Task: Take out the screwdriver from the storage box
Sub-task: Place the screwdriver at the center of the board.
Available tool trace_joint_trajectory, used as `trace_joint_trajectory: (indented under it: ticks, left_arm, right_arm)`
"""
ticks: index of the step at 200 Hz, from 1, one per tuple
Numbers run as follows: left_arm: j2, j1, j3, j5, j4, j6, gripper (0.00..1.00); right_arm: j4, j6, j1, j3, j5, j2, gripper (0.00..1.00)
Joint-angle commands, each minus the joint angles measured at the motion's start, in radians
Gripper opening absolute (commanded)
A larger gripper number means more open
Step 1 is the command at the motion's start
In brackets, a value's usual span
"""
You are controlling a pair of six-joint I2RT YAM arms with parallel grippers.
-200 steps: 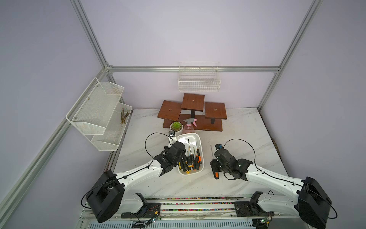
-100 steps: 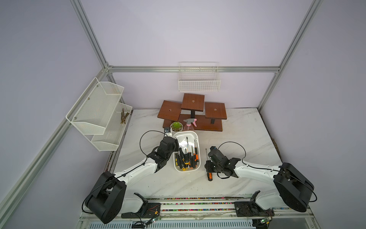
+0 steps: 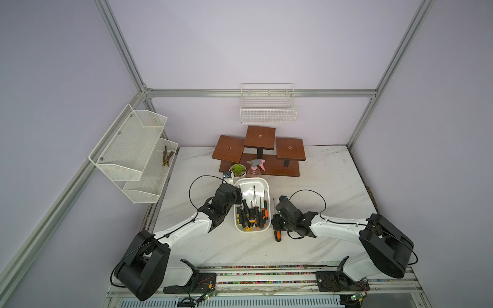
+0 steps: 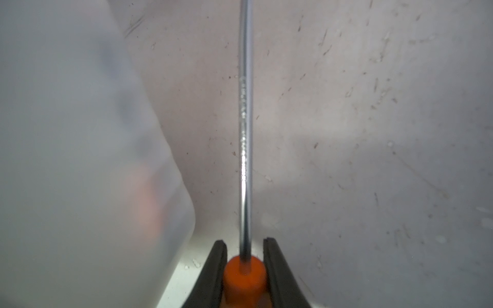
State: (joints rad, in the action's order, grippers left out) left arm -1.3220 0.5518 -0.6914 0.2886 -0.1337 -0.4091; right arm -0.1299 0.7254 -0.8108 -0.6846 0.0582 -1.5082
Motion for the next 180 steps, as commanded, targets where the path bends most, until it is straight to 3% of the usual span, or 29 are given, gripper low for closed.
trace_joint_trajectory:
  ticks: [1, 36, 180]
  left_arm:
    - [0.015, -0.002, 0.000, -0.028, -0.052, 0.004, 0.00]
    - [0.027, -0.001, 0.012, -0.014, -0.057, -0.005, 0.00]
    - [0.041, -0.001, 0.036, 0.011, -0.069, -0.021, 0.00]
  right_arm:
    - [0.002, 0.019, -0.010, -0.013, 0.045, -0.006, 0.00]
    - [-0.022, 0.020, -0.009, -0.035, 0.056, -0.026, 0.00]
    - [-0.056, 0.017, -0.012, -0.061, 0.066, -0.086, 0.23]
